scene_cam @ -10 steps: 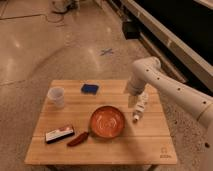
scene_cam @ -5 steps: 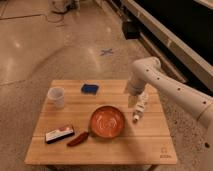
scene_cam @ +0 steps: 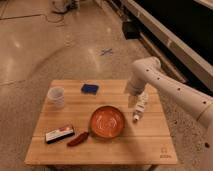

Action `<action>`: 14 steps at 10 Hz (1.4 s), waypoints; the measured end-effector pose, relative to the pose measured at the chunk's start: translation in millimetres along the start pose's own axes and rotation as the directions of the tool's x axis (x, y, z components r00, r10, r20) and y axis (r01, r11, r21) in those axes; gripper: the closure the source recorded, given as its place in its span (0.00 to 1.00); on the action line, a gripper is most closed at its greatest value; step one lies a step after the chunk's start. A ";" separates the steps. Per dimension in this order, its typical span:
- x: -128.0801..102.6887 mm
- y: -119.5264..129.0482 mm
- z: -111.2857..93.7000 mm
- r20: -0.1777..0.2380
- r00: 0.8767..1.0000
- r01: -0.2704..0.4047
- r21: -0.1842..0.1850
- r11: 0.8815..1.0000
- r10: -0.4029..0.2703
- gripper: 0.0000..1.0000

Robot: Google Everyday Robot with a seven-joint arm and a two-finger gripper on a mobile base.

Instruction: Place the white sponge in the ceramic bowl

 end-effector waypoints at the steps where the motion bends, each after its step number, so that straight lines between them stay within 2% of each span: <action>1: 0.0 0.0 0.0 0.000 1.000 0.000 0.000 1.000 0.000 0.35; 7: 1.1 -1.4 0.3 -0.001 1.000 -0.002 0.001 1.000 0.002 0.35; 8: 7.0 -8.4 4.8 -0.009 1.000 -0.010 0.006 1.000 0.010 0.35; 11: 19.6 -46.4 20.8 -0.043 0.999 -0.017 0.038 0.999 0.019 0.35; 14: 19.6 -105.4 35.9 -0.073 0.997 -0.019 0.110 0.994 0.027 0.35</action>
